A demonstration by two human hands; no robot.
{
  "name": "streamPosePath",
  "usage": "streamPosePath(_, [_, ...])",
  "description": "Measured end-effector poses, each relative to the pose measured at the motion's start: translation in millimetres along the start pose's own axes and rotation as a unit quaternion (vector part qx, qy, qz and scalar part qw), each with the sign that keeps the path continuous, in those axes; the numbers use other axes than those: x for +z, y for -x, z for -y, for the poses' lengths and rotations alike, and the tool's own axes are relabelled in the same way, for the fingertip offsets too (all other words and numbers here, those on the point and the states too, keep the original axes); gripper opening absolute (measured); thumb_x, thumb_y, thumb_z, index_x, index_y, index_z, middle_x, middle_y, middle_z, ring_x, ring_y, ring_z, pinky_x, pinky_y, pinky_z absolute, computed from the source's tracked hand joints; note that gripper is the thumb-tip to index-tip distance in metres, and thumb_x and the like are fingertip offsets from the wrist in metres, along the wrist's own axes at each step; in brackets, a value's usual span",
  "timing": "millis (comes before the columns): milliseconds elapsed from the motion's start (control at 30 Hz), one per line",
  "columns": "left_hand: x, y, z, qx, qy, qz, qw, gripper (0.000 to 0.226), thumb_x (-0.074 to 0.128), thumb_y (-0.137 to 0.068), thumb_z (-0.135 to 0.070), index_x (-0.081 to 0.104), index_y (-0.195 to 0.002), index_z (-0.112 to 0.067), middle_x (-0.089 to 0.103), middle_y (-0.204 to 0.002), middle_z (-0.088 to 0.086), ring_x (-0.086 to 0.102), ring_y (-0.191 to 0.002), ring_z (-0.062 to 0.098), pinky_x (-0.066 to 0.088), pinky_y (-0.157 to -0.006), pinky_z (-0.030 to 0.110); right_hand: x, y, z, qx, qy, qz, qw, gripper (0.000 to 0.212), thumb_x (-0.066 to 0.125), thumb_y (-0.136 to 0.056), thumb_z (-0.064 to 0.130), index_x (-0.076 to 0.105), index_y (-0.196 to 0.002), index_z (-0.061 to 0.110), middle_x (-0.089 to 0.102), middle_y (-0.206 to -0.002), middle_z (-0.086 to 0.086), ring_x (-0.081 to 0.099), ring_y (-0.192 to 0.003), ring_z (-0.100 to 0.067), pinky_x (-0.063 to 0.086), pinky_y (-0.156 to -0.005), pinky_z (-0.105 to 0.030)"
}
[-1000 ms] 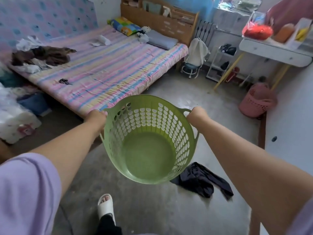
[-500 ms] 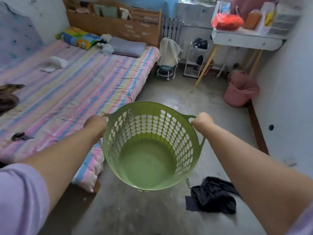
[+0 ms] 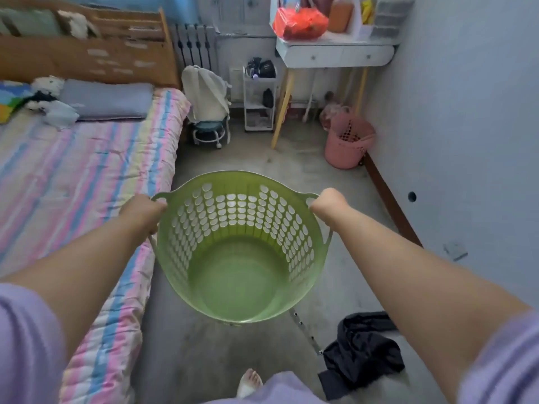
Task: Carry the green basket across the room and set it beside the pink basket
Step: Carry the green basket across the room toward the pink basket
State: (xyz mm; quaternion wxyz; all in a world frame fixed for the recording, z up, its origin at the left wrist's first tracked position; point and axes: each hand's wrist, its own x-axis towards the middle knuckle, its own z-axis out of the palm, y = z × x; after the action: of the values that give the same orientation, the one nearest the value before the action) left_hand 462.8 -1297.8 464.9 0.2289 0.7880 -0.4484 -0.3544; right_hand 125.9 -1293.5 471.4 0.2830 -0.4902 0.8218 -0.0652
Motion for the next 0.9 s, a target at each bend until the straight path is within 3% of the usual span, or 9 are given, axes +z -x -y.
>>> streamPosePath(100, [9.3, -55.6, -43.9, 0.016, -0.019, 0.019, 1.000, 0.028, 0.052, -0.093, -0.024, 0.050, -0.077, -0.001, 0.048, -0.051, 0.014, 0.050, -0.068, 0.033, 0.046, -0.075, 0.043, -20.5, -42.1, 18.5, 0.022, -0.025, -0.004, 0.999, 0.026, 0.046, -0.094, 0.009, 0.045, -0.069, 0.003, 0.045, -0.066, -0.008, 0.051, -0.075, -0.028, 0.040, -0.054, -0.028])
streamPosePath(167, [21.8, -97.5, -73.0, 0.034, -0.029, 0.032, 0.998, 0.030, 0.053, -0.093, -0.023, 0.056, -0.093, 0.007, 0.057, -0.060, 0.030, 0.057, -0.076, 0.044, 0.047, -0.077, 0.043, -32.5, -71.2, 28.1, 0.040, -0.043, -0.014, 0.998, 0.016, 0.047, -0.095, 0.012, 0.048, -0.083, 0.001, 0.051, -0.078, -0.012, 0.051, -0.078, -0.028, 0.041, -0.062, -0.029])
streamPosePath(233, [35.6, -140.9, -102.5, 0.051, -0.042, 0.051, 0.997, 0.035, 0.054, -0.092, -0.022, 0.055, -0.104, 0.011, 0.055, -0.084, 0.043, 0.059, -0.082, 0.051, 0.044, -0.075, 0.041, -42.9, -100.5, 36.7, 0.060, -0.053, -0.033, 0.996, 0.019, 0.049, -0.094, 0.011, 0.047, -0.077, 0.002, 0.049, -0.077, -0.011, 0.051, -0.079, -0.028, 0.040, -0.063, -0.028])
streamPosePath(333, [55.5, -202.3, -147.9, 0.090, -0.061, 0.080, 0.991, 0.039, 0.056, -0.088, -0.020, 0.057, -0.104, 0.015, 0.053, -0.083, 0.044, 0.052, -0.069, 0.040, 0.042, -0.068, 0.042, -57.2, -145.7, 50.0, 0.094, -0.065, -0.056, 0.992, 0.031, 0.050, -0.092, 0.008, 0.040, -0.063, 0.006, 0.047, -0.069, -0.007, 0.050, -0.081, -0.026, 0.038, -0.066, -0.026])
streamPosePath(500, [87.5, -294.8, -238.7, 0.150, -0.118, 0.113, 0.975, 0.028, 0.059, -0.084, -0.024, 0.054, -0.063, -0.007, 0.053, -0.054, 0.010, 0.050, -0.047, 0.026, 0.040, -0.049, 0.027, -83.3, -218.8, 69.3, 0.175, -0.099, -0.100, 0.974, 0.005, 0.052, -0.090, 0.009, 0.053, -0.088, 0.004, 0.051, -0.078, -0.010, 0.050, -0.080, -0.026, 0.039, -0.067, -0.027])
streamPosePath(567, [99.0, -325.8, -276.1, 0.169, -0.135, 0.133, 0.967, 0.028, 0.059, -0.085, -0.026, 0.057, -0.066, -0.005, 0.054, -0.055, 0.010, 0.051, -0.048, 0.025, 0.041, -0.049, 0.027, -96.6, -245.4, 72.7, 0.208, -0.100, -0.116, 0.966, 0.006, 0.050, -0.091, 0.011, 0.052, -0.091, 0.004, 0.051, -0.082, -0.012, 0.049, -0.080, -0.026, 0.039, -0.067, -0.028])
streamPosePath(667, [118.6, -364.8, -327.9, 0.207, -0.162, 0.148, 0.953, 0.027, 0.058, -0.085, -0.026, 0.057, -0.067, -0.007, 0.057, -0.061, 0.011, 0.056, -0.060, 0.028, 0.045, -0.058, 0.031, -115.5, -280.8, 71.6, 0.260, -0.132, -0.136, 0.947, 0.018, 0.047, -0.091, 0.010, 0.043, -0.075, 0.003, 0.047, -0.084, -0.012, 0.049, -0.075, -0.027, 0.040, -0.065, -0.027])
streamPosePath(800, [160.7, -404.1, -389.8, 0.253, -0.199, 0.164, 0.932, 0.031, 0.055, -0.088, -0.028, 0.051, -0.064, -0.010, 0.053, -0.063, 0.008, 0.051, -0.054, 0.024, 0.039, -0.050, 0.027, -137.8, -322.8, 68.9, 0.287, -0.122, -0.160, 0.937, 0.012, 0.049, -0.093, 0.015, 0.050, -0.088, 0.005, 0.049, -0.084, -0.012, 0.057, -0.082, -0.030, 0.042, -0.059, -0.024])
streamPosePath(900, [203.7, -427.2, -429.5, 0.276, -0.214, 0.184, 0.919, 0.028, 0.055, -0.090, -0.029, 0.054, -0.073, -0.007, 0.053, -0.065, 0.006, 0.051, -0.058, 0.023, 0.042, -0.058, 0.030, -150.2, -357.9, 51.1, 0.304, -0.158, -0.153, 0.927, 0.026, 0.047, -0.093, 0.012, 0.045, -0.067, 0.008, 0.052, -0.075, -0.011, 0.052, -0.073, -0.027, 0.035, -0.046, -0.022])
